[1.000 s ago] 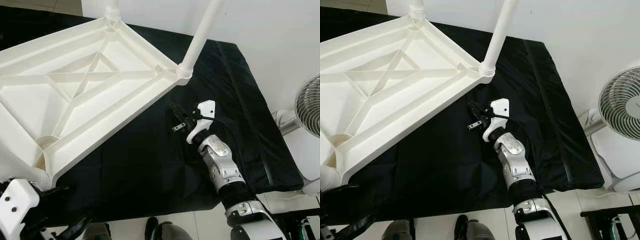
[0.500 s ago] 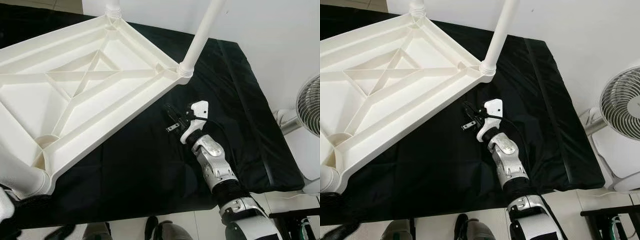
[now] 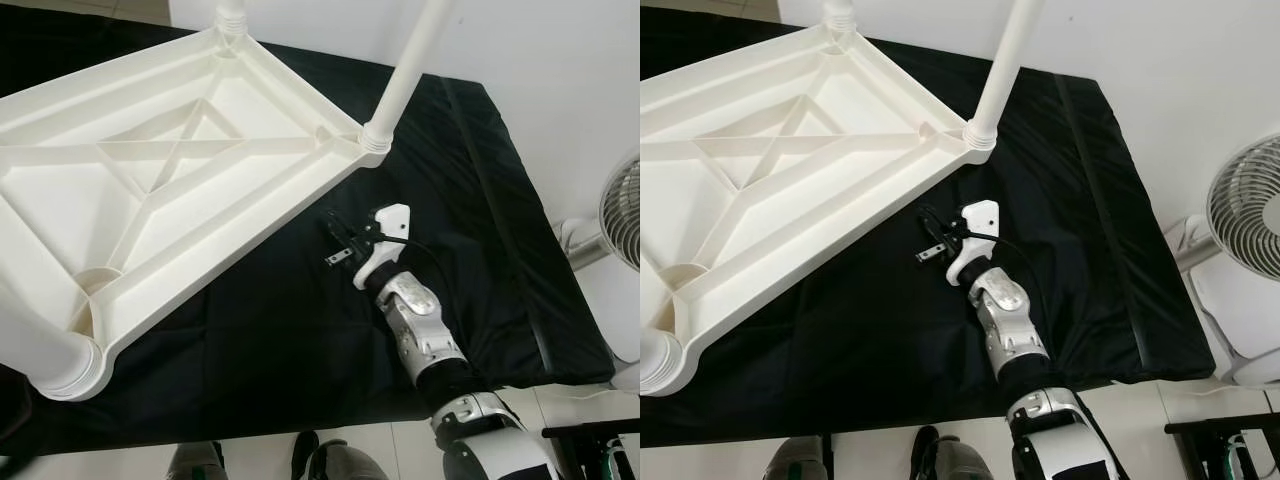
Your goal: Building children table
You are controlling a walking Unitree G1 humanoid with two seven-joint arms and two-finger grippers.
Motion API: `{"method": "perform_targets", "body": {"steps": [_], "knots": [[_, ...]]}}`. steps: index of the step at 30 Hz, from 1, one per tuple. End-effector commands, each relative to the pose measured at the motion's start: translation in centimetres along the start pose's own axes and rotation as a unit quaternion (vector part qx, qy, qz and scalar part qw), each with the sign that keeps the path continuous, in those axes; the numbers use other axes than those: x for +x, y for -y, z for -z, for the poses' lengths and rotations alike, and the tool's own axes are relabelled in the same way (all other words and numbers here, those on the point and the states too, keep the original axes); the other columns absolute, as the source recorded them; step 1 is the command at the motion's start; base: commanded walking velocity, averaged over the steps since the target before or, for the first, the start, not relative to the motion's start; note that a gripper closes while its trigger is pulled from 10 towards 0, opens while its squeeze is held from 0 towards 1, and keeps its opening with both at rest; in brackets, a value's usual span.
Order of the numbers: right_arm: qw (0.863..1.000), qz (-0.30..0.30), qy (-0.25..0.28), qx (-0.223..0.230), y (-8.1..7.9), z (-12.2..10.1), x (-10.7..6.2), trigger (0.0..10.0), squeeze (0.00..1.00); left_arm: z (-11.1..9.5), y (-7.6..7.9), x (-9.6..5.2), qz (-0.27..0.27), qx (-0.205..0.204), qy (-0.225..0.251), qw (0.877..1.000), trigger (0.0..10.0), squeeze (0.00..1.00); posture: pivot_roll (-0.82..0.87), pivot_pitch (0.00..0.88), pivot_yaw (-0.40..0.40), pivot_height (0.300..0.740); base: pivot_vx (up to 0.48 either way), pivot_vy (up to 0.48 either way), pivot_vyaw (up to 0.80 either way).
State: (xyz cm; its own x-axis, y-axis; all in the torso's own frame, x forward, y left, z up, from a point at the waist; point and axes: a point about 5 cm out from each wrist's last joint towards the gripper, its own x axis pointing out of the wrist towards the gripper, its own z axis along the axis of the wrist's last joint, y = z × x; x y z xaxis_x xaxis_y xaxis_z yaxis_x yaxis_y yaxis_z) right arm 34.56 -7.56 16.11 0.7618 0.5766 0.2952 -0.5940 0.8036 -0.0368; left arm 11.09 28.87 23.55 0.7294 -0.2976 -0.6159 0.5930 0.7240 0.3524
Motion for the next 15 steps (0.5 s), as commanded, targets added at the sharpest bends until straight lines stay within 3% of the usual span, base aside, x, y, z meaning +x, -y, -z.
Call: {"method": "perform_targets", "body": {"steps": [1, 3, 8, 12, 15], "knots": [[1.0, 0.008, -0.007, -0.002, 0.3, 0.5, -0.5, 10.0, 0.0, 0.3, -0.8, 0.4, -0.036, 0.011, -0.006, 0.999, 10.0, 0.0, 0.51, 0.23, -0.161, 0.74, 0.0, 0.0, 0.0], [1.0, 0.011, -0.006, -0.001, 0.3, 0.5, -0.6, 10.0, 0.0, 0.0, -2.2, 1.0, -0.095, 0.021, 0.017, 0.995, 10.0, 0.0, 0.5, 0.225, -0.163, 0.74, 0.0, 0.0, 0.0], [1.0, 0.017, -0.005, -0.003, 0.5, 0.6, -1.0, 10.0, 0.0, -0.8, -3.8, 1.9, -0.175, 0.001, 0.079, 0.981, 10.0, 0.0, 0.48, 0.216, -0.166, 0.74, 0.0, 0.0, 0.0], [1.0, 0.02, -0.004, -0.004, 0.6, 0.6, -1.1, 10.0, 0.0, -1.1, -4.2, 2.4, -0.201, -0.014, 0.107, 0.974, 10.0, 0.0, 0.48, 0.216, -0.166, 0.74, 0.0, 0.0, 0.0], [1.0, 0.023, -0.005, -0.007, 0.8, 0.6, -1.3, 10.0, 0.0, -2.0, -4.0, 3.6, -0.212, -0.037, 0.15, 0.965, 10.0, 0.0, 0.46, 0.21, -0.171, 0.74, 0.0, 0.0, 0.0]]}}
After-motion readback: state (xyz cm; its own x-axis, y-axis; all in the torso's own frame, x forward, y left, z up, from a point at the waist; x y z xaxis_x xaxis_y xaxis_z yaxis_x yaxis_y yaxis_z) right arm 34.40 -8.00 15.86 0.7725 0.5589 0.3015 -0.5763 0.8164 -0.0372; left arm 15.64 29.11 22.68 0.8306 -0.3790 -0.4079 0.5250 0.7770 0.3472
